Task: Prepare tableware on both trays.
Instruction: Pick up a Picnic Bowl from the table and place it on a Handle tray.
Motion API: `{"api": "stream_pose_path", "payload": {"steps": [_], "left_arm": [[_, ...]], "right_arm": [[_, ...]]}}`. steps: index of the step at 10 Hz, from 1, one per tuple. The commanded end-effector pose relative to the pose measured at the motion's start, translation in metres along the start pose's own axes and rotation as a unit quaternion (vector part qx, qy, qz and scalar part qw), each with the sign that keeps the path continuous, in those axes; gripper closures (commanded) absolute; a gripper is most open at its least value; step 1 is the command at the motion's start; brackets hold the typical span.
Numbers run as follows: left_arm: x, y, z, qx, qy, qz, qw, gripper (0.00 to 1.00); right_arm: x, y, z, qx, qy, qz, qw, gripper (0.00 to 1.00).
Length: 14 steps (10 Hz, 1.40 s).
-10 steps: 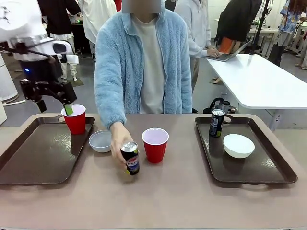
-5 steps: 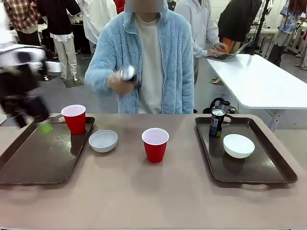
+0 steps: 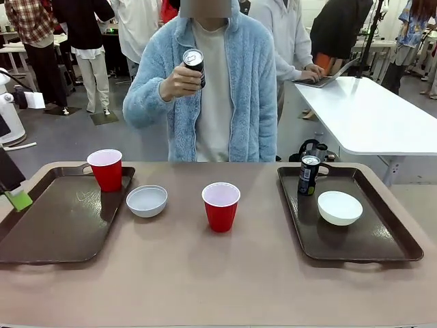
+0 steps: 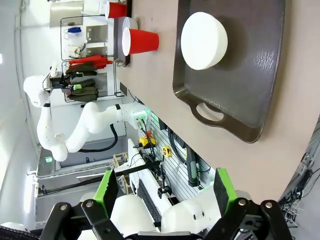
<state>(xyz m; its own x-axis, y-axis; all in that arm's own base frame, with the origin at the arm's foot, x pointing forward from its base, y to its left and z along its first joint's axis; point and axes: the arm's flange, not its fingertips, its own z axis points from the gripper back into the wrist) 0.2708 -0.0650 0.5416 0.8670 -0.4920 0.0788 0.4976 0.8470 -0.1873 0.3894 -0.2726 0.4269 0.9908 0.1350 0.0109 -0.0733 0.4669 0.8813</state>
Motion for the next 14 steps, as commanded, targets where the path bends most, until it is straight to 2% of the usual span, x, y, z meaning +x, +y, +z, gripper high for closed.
{"api": "stream_pose_path", "payload": {"steps": [1, 4, 5, 8, 12, 14], "left_arm": [[-0.005, -0.004, 0.002, 0.001, 0.000, -0.004, 1.000, 0.00], [0.000, -0.001, 0.000, 0.000, 0.002, 0.000, 1.000, 0.00], [0.015, -0.002, -0.006, 0.007, -0.008, 0.003, 1.000, 0.00], [0.070, -0.016, -0.012, 0.060, 0.003, 0.021, 0.998, 0.00], [0.147, -0.020, -0.023, 0.109, 0.028, 0.093, 0.989, 0.00], [0.191, -0.013, -0.038, 0.103, 0.026, 0.132, 0.986, 0.00]], "right_arm": [[-0.003, 0.002, -0.003, -0.007, -0.001, -0.006, 1.000, 0.00], [-0.003, 0.002, -0.003, -0.007, -0.001, -0.006, 1.000, 0.00], [-0.003, 0.002, -0.003, -0.007, -0.001, -0.006, 1.000, 0.00], [-0.003, 0.002, -0.003, -0.007, -0.001, -0.006, 1.000, 0.00], [-0.003, 0.002, -0.003, -0.007, -0.001, -0.006, 1.000, 0.00], [-0.003, 0.002, -0.003, -0.007, -0.001, -0.006, 1.000, 0.00]]}}
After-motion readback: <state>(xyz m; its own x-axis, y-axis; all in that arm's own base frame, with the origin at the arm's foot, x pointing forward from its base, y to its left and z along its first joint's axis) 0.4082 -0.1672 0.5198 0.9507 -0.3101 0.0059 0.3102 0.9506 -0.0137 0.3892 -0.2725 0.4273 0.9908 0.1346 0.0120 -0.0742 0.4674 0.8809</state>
